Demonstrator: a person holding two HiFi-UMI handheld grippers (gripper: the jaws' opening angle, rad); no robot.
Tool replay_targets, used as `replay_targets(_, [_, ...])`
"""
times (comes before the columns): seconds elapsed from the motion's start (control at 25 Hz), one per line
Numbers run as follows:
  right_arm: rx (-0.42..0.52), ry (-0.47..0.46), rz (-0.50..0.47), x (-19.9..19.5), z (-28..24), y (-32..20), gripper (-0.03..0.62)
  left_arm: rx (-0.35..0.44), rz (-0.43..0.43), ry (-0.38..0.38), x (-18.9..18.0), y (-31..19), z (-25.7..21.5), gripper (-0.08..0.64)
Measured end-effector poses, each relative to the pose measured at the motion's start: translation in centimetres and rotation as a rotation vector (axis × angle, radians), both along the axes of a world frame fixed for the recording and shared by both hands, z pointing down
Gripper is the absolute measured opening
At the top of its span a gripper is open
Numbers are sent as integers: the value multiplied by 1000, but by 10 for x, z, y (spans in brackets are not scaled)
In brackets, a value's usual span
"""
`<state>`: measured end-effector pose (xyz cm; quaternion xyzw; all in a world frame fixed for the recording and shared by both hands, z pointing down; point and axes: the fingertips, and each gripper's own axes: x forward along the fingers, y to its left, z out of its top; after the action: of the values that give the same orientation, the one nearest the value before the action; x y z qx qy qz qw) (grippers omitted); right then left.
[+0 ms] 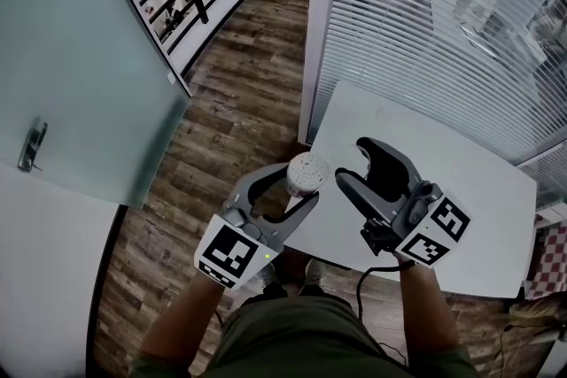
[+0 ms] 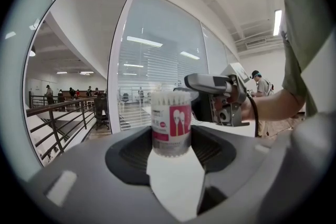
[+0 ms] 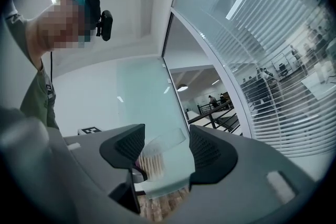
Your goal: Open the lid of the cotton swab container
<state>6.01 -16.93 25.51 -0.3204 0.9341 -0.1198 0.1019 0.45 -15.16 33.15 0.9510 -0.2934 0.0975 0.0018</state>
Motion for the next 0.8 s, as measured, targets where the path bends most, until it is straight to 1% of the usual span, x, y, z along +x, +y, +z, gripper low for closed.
replay_targets(0.32, [-30,-18,12,8,5,-4,276,13,2,15,4,-5,-12,239])
replay_targets(0.8, [-21,-40,28,26,2,-4,276,11,-18,-15,5,-17,-5,239])
